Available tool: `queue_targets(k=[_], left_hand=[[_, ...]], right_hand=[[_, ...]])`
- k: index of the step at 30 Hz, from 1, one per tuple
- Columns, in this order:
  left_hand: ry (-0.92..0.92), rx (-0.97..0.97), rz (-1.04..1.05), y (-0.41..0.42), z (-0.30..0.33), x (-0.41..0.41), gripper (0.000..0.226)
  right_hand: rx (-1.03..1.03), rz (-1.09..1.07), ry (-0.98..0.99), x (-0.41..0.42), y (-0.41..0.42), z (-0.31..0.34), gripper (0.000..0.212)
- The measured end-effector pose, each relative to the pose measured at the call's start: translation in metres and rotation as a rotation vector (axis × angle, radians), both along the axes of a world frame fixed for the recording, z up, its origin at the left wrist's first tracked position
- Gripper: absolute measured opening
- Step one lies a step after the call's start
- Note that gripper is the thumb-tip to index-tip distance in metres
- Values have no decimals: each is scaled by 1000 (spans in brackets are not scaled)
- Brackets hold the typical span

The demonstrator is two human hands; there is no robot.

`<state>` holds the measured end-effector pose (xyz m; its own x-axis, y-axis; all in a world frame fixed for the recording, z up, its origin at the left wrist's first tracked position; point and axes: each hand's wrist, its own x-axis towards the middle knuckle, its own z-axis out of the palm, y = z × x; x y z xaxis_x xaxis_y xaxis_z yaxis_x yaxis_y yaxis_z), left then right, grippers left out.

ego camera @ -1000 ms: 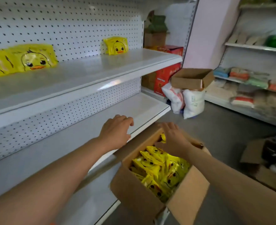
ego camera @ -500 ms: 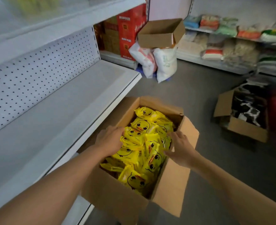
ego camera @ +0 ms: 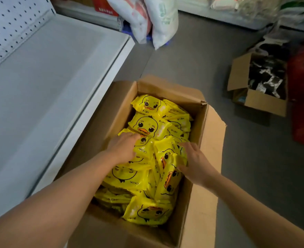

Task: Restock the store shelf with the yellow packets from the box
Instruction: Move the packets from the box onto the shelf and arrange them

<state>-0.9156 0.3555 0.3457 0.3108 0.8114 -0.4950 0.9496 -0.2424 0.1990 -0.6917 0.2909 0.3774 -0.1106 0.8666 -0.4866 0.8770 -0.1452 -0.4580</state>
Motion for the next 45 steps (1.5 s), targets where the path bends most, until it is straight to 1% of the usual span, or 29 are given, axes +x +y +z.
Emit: queue_targets(k=[4,6,9,11,13,14,16,19,21,23,26,27,28,30,33,34,35,36,38,40,42,43,44,45], left_hand=[[23,-62,-86,5,-29,0,71],[14,-24,-83,3,-42,-1,68],[-5,103,-71,2,-48,0,54],[-1,192,-91,1,-45,1,38],[12,250,-116,1,-41,1,25],[23,263,-128,1,-40,1,22],[36,264,-150,0,-39,2,24],[43,279,-160,-1,-37,1,30],[51,290,-158,-4,-34,0,30],[38,308,-159,-8,-30,-4,26],[-50,361,-160,-17,-25,-12,19],[-64,381,-175,-20,-24,-15,18],[-77,402,-195,-24,-22,-18,23],[-93,449,-228,-31,-22,-21,33],[-133,416,-218,-44,-24,-21,30],[-152,382,-187,-48,-25,-21,29],[-153,338,-139,-50,-25,-21,32],[-142,277,-75,-51,-25,-22,39],[-197,208,96,-53,-26,-23,44],[-225,261,240,-59,-29,-21,39],[-149,332,409,-69,-31,-13,31],[-121,338,529,-73,-31,-8,28],[-113,305,659,-76,-30,-2,30],[-124,252,779,-78,-29,5,35]], right_hand=[[-11,39,-26,-5,6,-17,73],[-25,73,-60,-6,11,-28,76],[-74,164,-142,-6,15,-43,76],[-95,211,-191,-8,16,-51,72],[-88,223,-228,-10,16,-57,64],[-81,237,-248,-11,16,-59,56],[-84,275,-287,-12,19,-60,43],[-124,283,-233,-11,25,-48,41],[-112,282,-196,-9,33,-36,37],[-62,281,-194,-7,46,-25,38],[-3,259,-173,-7,69,-17,51],[15,250,-172,-8,75,-16,55],[35,238,-176,-9,79,-16,55],[71,205,-174,-12,81,-20,49],[65,164,-169,-14,75,-32,40],[56,161,-161,-13,72,-35,38],[47,160,-151,-11,70,-38,35],[43,159,-143,-9,68,-41,31],[48,154,-143,-3,68,-45,25],[51,151,-139,3,70,-47,22],[54,155,-107,7,71,-49,20],[57,160,-97,9,72,-49,19],[61,167,-94,10,72,-50,19],[66,172,-93,10,72,-50,19]])
